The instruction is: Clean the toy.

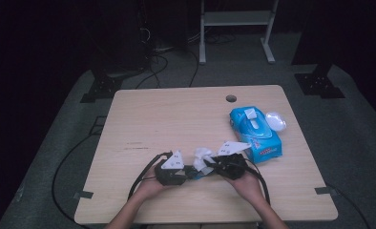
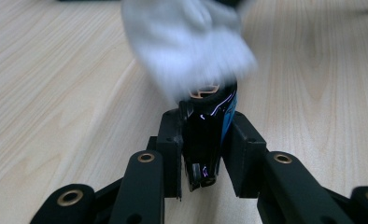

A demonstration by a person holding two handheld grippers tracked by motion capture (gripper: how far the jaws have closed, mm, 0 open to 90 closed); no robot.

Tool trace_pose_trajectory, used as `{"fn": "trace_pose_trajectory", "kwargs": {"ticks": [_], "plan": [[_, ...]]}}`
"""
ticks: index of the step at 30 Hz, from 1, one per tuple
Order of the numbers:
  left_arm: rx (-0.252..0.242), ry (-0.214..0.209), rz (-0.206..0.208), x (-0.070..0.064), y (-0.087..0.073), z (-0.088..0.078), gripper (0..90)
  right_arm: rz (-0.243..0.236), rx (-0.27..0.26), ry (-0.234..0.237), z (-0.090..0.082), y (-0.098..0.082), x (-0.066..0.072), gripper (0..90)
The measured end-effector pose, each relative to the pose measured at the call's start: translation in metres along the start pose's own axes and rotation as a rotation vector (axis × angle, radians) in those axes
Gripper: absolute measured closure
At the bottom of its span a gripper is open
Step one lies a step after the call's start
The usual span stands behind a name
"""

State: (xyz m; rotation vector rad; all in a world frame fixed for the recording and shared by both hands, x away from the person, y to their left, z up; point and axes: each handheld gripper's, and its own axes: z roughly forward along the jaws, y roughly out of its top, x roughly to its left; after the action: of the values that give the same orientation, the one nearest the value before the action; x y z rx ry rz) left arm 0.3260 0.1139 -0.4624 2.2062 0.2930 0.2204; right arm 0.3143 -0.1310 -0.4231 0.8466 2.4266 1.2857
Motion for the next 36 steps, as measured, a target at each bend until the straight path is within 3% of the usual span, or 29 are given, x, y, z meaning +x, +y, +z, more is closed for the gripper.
{"fn": "trace_pose_trajectory", "kwargs": {"ticks": [2,5,6,8,13,16,18,19,21,22,23,25,26,29,33,34,35,36], "plan": [[0.006,0.007,0.001,0.000,0.000,0.000,69.5,0.013,0.008,-0.058,-0.009,-0.005,-0.012,84.1],[0.007,0.007,0.003,0.001,0.000,0.000,69.4,0.038,0.009,-0.095,-0.020,-0.011,-0.023,84.1],[0.007,0.007,0.002,0.001,0.000,0.000,69.3,0.038,0.016,-0.137,-0.028,-0.015,-0.029,84.2],[0.005,0.007,0.000,0.001,0.000,0.000,69.4,0.044,0.024,-0.139,-0.032,-0.018,-0.032,84.2],[0.005,0.008,-0.001,0.001,0.000,0.000,69.3,0.055,0.024,-0.120,-0.031,-0.017,-0.032,84.1],[-0.002,0.009,-0.005,0.002,0.000,0.001,69.3,0.040,0.009,-0.091,-0.025,-0.011,-0.023,84.2],[-0.003,0.010,-0.001,0.001,0.000,0.002,69.4,0.007,0.012,-0.041,-0.008,-0.003,-0.009,84.2],[-0.003,0.010,-0.001,0.001,0.000,0.002,69.4,0.007,0.012,-0.041,-0.008,-0.003,-0.009,84.2],[0.000,0.015,-0.001,0.001,0.000,0.001,69.4,-0.017,0.012,0.032,0.013,0.007,0.011,84.1],[0.002,0.014,-0.003,0.002,0.000,0.000,68.6,-0.043,0.006,0.017,0.017,0.010,0.017,84.1],[-0.001,0.011,-0.007,0.002,-0.001,0.000,68.8,-0.055,0.004,0.037,0.020,0.012,0.022,84.1],[-0.002,0.013,-0.006,0.002,-0.001,0.000,69.0,-0.008,-0.026,0.121,0.023,0.014,0.024,84.1],[-0.002,0.014,-0.004,0.002,-0.001,0.000,69.0,-0.007,-0.031,0.145,0.025,0.014,0.025,84.1],[-0.002,0.014,-0.004,0.002,-0.001,-0.001,69.3,-0.032,-0.017,0.126,0.025,0.013,0.026,84.1],[0.002,0.016,-0.012,0.002,-0.001,-0.001,69.3,-0.026,-0.005,0.073,0.015,0.010,0.013,84.1],[0.002,0.019,-0.009,0.002,-0.001,-0.001,69.6,-0.002,0.012,0.041,0.006,0.005,-0.001,84.2],[0.002,0.019,-0.009,0.002,-0.001,-0.001,71.2,-0.002,0.012,0.041,0.006,0.005,-0.001,84.2],[-0.011,0.031,-0.012,0.004,0.000,-0.004,72.7,0.025,0.021,0.017,-0.002,-0.001,-0.012,84.2]]}}
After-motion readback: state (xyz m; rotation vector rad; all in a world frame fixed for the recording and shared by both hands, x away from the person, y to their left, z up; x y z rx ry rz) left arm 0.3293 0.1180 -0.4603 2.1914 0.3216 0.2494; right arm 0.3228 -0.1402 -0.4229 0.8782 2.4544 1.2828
